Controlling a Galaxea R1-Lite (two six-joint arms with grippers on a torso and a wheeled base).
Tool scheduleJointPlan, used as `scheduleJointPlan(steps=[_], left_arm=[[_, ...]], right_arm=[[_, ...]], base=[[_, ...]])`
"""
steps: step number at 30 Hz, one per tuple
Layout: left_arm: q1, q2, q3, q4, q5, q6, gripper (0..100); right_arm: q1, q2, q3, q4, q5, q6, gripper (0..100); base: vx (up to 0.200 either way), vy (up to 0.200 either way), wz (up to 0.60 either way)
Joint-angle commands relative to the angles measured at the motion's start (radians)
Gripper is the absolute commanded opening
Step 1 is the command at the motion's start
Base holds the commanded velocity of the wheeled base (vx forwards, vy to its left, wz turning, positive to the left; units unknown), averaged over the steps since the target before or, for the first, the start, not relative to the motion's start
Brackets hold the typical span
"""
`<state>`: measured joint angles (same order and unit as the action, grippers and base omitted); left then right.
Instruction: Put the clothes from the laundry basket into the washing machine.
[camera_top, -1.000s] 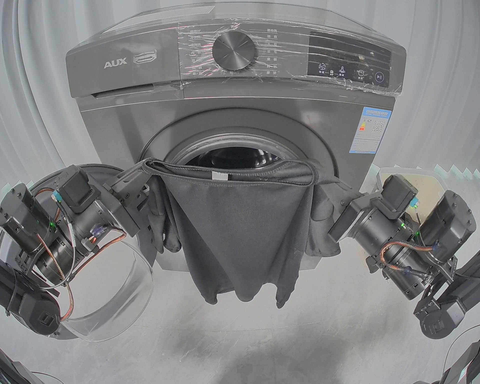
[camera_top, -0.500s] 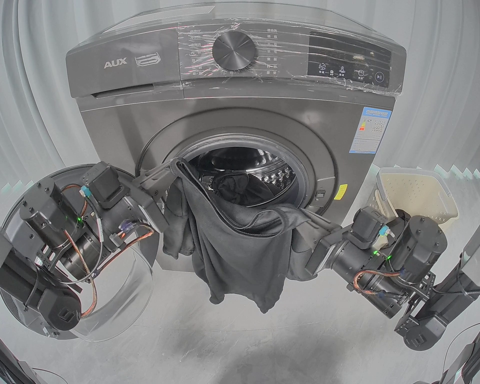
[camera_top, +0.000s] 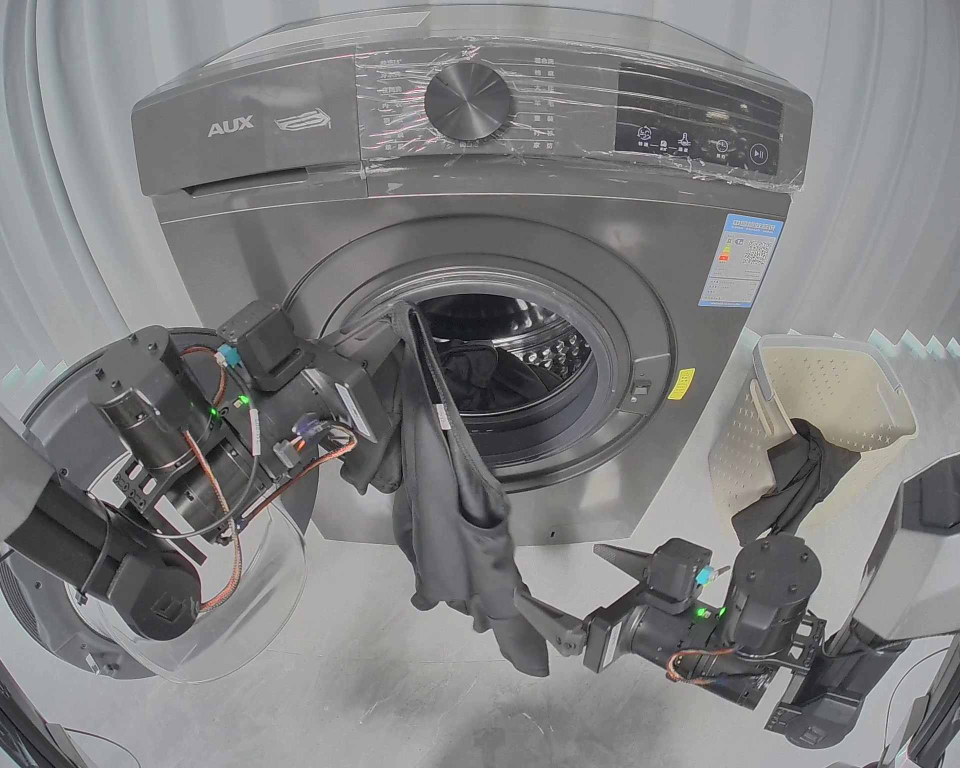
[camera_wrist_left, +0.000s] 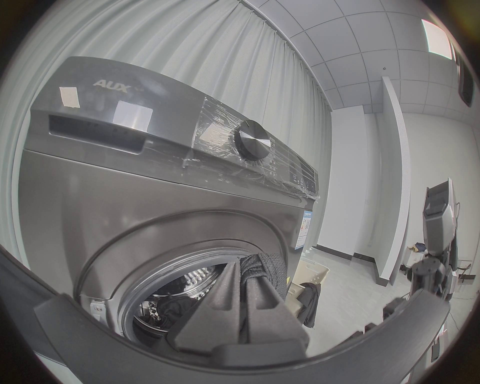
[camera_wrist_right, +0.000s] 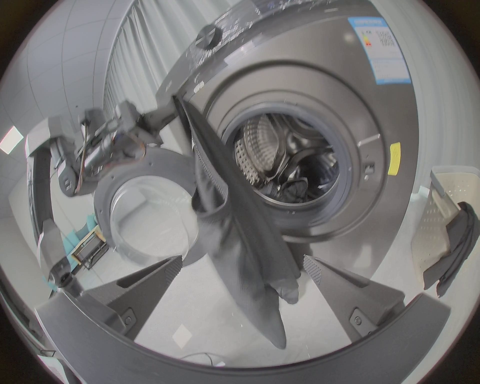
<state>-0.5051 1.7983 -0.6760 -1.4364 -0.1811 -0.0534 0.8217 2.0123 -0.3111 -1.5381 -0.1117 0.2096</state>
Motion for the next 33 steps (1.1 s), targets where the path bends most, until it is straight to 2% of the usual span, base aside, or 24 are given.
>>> scheduleJointPlan(steps=[1, 5, 10, 13, 14, 20, 24, 25, 30, 33], left_arm=[[-0.03, 0.035, -0.033, 0.007, 0.012, 0.0, 0], [-0.03, 0.038, -0.033, 0.007, 0.012, 0.0, 0], [-0.032, 0.036, -0.031, 0.005, 0.012, 0.001, 0], [-0.032, 0.036, -0.031, 0.005, 0.012, 0.001, 0], [-0.032, 0.035, -0.03, 0.005, 0.012, 0.001, 0], [-0.035, 0.029, -0.03, 0.005, 0.012, 0.001, 0], [-0.035, 0.029, -0.03, 0.005, 0.012, 0.001, 0], [-0.038, 0.029, -0.03, 0.005, 0.012, 0.003, 0], [-0.047, 0.027, -0.028, 0.005, 0.012, 0.001, 0], [-0.052, 0.026, -0.027, 0.004, 0.012, 0.003, 0]], right_arm=[[0.033, 0.106, 0.027, 0.0, 0.003, 0.001, 100], [0.033, 0.152, -0.013, -0.004, 0.004, 0.001, 100], [0.011, 0.19, -0.131, -0.004, 0.006, -0.006, 100], [-0.006, 0.217, -0.178, -0.004, 0.009, -0.01, 100], [-0.018, 0.241, -0.226, -0.004, 0.012, -0.015, 100], [-0.07, 0.313, -0.321, -0.004, 0.026, -0.052, 100], [-0.09, 0.339, -0.378, -0.002, 0.027, -0.053, 100], [-0.104, 0.361, -0.419, -0.002, 0.035, -0.055, 100], [-0.121, 0.393, -0.502, 0.012, 0.041, -0.055, 100], [-0.121, 0.431, -0.569, 0.012, 0.063, -0.055, 100]], base=[[0.0, 0.0, 0.0], [0.0, 0.0, 0.0], [0.0, 0.0, 0.0], [0.0, 0.0, 0.0], [0.0, 0.0, 0.0], [0.0, 0.0, 0.0], [0.0, 0.0, 0.0], [0.0, 0.0, 0.0], [0.0, 0.0, 0.0], [0.0, 0.0, 0.0]])
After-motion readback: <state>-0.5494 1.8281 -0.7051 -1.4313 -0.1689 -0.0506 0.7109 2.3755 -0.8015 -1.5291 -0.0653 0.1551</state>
